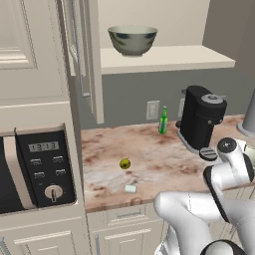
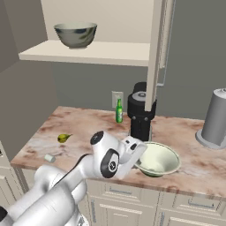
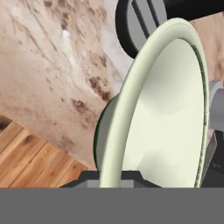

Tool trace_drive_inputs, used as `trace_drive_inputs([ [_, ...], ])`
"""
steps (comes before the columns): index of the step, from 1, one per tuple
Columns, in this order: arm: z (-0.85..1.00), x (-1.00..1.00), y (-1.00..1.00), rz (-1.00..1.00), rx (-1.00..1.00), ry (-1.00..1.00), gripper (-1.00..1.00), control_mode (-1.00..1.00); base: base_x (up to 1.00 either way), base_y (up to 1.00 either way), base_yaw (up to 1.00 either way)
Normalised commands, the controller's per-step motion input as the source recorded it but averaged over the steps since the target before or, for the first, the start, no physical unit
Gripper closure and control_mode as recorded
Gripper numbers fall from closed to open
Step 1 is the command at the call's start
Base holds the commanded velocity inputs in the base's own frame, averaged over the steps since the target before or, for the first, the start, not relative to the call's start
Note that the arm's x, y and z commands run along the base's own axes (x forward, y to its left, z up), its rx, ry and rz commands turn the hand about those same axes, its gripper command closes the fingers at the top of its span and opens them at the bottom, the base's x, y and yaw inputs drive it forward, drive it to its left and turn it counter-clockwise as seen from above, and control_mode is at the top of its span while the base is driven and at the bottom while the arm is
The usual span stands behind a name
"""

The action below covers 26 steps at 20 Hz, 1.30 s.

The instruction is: Pick both bowls and place them on the counter. Then place the pear in one bowl and place the marshmallow in the other bowl.

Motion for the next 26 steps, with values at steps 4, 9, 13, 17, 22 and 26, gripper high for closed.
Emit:
trace_drive_inputs([
  [4, -0.26, 0.25, -0.15, 0.0, 0.01, 0.0, 1.0, -1.0, 0.0, 0.0, 0.0],
  [9, -0.21, 0.21, -0.17, 0.0, 0.01, 0.0, 1.0, -1.0, 0.0, 0.0, 0.0],
  [13, -0.24, 0.2, -0.19, 0.0, 0.0, 0.0, 1.0, -1.0, 0.0, 0.0, 0.0],
  [17, -0.22, 0.19, -0.2, 0.0, 0.0, 0.0, 1.0, -1.0, 0.0, 0.0, 0.0],
  [22, -0.15, 0.14, -0.17, 0.0, 0.0, 0.05, 1.0, -1.0, 0.0, 0.0, 0.0],
  [26, -0.24, 0.1, -0.01, 0.0, 0.0, 0.12, -1.0, -1.0, 0.0, 0.0, 0.0],
])
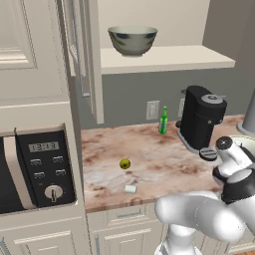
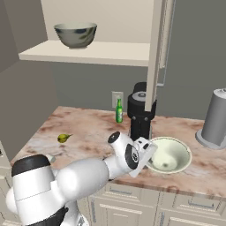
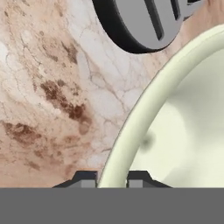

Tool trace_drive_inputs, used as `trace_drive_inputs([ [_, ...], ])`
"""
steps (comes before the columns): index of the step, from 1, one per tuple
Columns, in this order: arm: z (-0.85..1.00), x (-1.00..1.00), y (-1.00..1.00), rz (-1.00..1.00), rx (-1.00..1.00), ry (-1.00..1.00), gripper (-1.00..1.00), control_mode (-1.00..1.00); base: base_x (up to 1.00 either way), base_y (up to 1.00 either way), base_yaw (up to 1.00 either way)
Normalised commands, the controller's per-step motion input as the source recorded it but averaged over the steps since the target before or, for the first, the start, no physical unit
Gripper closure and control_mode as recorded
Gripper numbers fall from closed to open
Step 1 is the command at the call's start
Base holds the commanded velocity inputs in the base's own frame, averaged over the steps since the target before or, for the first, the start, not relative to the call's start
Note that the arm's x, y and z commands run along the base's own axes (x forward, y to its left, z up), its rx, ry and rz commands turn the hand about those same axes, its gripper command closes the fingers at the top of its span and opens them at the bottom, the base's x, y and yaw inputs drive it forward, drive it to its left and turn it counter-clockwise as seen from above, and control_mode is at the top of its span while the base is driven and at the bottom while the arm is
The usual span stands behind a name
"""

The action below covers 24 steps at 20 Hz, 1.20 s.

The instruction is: Pick both bowls and place them on the counter. Then place the pear in one bowl and place the marshmallow in the other bowl.

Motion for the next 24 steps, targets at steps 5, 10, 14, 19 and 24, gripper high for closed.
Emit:
trace_drive_inputs([
  [5, -0.15, 0.04, 0.0, 0.0, 0.0, 0.05, -1.0, -1.0, 0.0, 0.0, 0.0],
  [10, -0.02, -0.03, 0.09, -0.02, 0.0, 0.0, -1.0, -1.0, 0.0, 0.0, 0.0],
  [14, 0.22, -0.36, 0.35, -0.08, 0.0, -0.06, -1.0, -1.0, 0.0, 0.0, 0.0],
  [19, 0.43, -0.42, 0.64, -0.11, -0.03, -0.15, -1.0, -1.0, 0.0, 0.0, 0.0],
  [24, 0.59, -0.31, 0.64, -0.02, -0.03, -0.15, -1.0, -1.0, 0.0, 0.0, 0.0],
])
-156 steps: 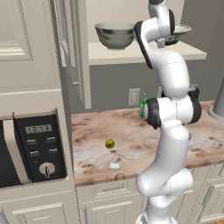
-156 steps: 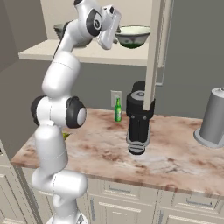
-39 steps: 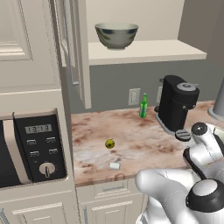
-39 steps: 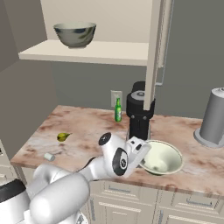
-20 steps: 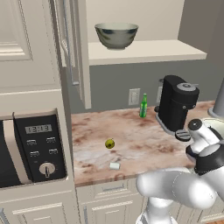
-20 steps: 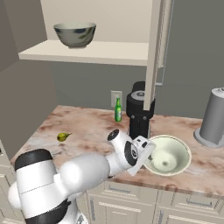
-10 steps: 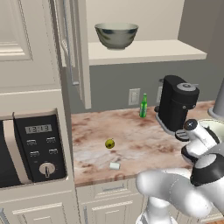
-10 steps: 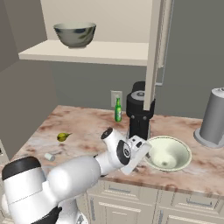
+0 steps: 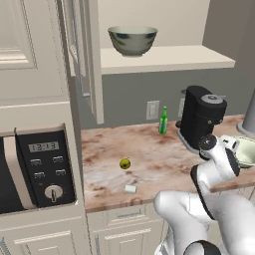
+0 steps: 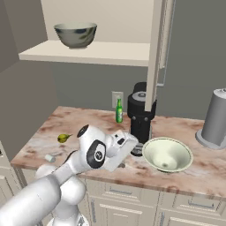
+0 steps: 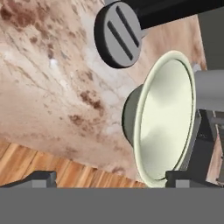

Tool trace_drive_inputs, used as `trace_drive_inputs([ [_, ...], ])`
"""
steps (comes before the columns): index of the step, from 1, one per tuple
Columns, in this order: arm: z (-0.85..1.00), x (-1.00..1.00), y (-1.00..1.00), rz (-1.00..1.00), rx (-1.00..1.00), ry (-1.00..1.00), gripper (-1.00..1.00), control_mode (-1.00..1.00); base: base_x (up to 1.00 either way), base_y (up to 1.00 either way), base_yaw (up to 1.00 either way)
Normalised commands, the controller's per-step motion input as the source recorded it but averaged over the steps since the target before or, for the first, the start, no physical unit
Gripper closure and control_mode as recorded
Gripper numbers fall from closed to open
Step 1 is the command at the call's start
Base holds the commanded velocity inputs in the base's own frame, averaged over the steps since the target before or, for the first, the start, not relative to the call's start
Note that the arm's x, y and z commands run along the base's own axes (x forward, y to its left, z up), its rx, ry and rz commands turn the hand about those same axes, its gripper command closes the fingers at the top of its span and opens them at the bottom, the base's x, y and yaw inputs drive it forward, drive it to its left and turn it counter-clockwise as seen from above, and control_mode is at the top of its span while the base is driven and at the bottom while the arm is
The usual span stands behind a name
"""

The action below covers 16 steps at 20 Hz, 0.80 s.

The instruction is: Pick both bowls and place them on the counter. Then place the pear in one bowl and place the marshmallow in the other bowl.

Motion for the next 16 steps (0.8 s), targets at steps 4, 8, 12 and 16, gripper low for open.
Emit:
trace_drive_inputs([
  [4, 0.69, -0.2, 0.66, 0.0, -0.02, -0.12, -1.0, -1.0, 0.0, 0.0, 0.0],
  [8, 0.66, -0.15, 0.68, 0.0, -0.04, -0.12, -1.0, -1.0, 0.0, 0.0, 0.0],
  [12, 0.6, -0.08, 0.79, 0.01, -0.09, -0.1, -1.0, -1.0, 0.0, 0.0, 0.0],
  [16, 0.58, -0.03, 0.75, 0.05, -0.08, -0.08, -1.0, -1.0, 0.0, 0.0, 0.0],
])
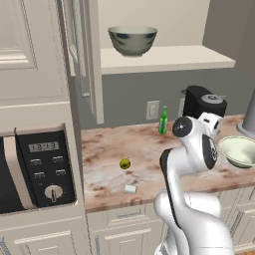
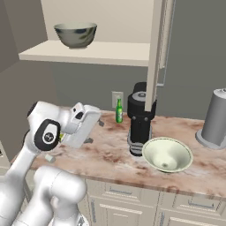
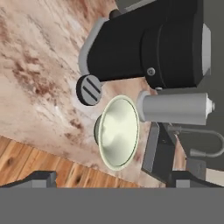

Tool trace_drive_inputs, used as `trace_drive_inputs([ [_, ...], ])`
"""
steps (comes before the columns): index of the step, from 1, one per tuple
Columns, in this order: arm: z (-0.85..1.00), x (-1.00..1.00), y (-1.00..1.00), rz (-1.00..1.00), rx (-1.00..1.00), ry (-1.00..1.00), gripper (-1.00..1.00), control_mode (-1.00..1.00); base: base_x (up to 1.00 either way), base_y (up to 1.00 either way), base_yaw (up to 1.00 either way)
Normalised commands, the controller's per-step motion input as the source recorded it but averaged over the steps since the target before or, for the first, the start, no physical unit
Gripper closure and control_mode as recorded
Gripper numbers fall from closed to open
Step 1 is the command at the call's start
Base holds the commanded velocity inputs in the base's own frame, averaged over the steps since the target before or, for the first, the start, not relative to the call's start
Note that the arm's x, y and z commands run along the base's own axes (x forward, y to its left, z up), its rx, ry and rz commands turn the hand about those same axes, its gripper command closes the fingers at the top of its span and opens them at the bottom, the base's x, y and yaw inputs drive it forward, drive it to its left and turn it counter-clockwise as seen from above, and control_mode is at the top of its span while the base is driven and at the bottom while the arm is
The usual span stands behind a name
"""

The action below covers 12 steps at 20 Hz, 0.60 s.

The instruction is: Pick both bowls and place them on the counter. Then place the pear in one bowl and place the marshmallow in the other bowl.

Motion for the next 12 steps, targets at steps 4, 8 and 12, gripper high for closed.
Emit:
trace_drive_inputs([
  [4, 0.16, -0.03, 0.23, 0.01, -0.01, -0.02, -1.0, -1.0, 0.0, 0.0, 0.0],
  [8, 0.01, 0.03, 0.01, 0.03, 0.0, 0.0, -1.0, -1.0, 0.0, 0.0, 0.0],
  [12, 0.33, 0.05, 0.08, 0.23, 0.0, -0.04, -1.0, -1.0, 0.0, 0.0, 0.0],
])
